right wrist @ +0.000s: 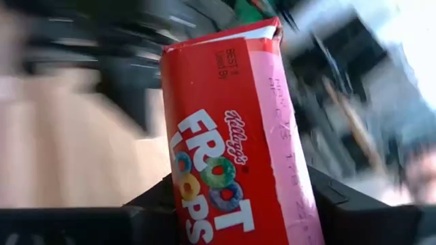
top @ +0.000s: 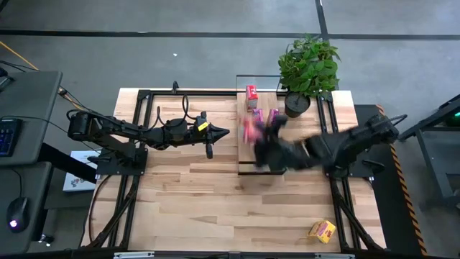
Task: Stack cereal on shelf
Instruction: Put the red cereal box on the shelf
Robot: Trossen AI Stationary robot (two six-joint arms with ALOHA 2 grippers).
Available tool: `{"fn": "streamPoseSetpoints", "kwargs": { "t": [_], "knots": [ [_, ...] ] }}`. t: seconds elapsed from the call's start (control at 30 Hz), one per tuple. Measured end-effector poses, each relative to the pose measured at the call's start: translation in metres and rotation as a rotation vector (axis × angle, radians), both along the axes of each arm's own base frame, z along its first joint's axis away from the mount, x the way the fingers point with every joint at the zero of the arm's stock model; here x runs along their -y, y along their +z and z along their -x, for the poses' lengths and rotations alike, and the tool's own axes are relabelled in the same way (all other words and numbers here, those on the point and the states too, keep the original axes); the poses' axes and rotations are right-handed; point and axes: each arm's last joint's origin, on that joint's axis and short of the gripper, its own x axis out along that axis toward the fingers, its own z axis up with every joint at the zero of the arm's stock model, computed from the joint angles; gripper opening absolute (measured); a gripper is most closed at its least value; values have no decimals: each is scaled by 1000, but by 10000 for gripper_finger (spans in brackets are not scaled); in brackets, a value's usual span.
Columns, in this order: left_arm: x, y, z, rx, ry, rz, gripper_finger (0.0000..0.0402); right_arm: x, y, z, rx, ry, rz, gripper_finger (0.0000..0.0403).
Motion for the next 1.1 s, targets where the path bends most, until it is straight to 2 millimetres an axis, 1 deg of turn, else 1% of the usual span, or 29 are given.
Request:
{"fn": "streamPoseSetpoints", "kwargs": {
  "t": [0.07,0.13,0.2,0.3,0.33,0.4,0.47,0.57,0.7,1.1],
  "knots": [
    [0,0,0,0,0,0,0,34,2,-8,45,-104,-72,158],
    [0,0,0,0,0,0,0,69,-1,-13,63,-176,-157,158],
    [0,0,0,0,0,0,0,106,-6,-13,77,-274,-211,158],
    [0,0,0,0,0,0,0,157,-11,-5,127,-443,-281,158],
    [0,0,0,0,0,0,0,171,-12,-1,142,-493,-309,158],
    [0,0,0,0,0,0,0,196,-15,8,178,-568,-397,158],
    [0,0,0,0,0,0,0,214,-19,16,196,-591,-517,158],
    [0,0,0,0,0,0,0,233,-24,23,214,-598,-650,158],
    [0,0,0,0,0,0,0,248,-31,24,218,-653,-671,158],
    [0,0,0,2,-1,1,0,257,-64,7,146,-760,-704,158]
  ]
}}
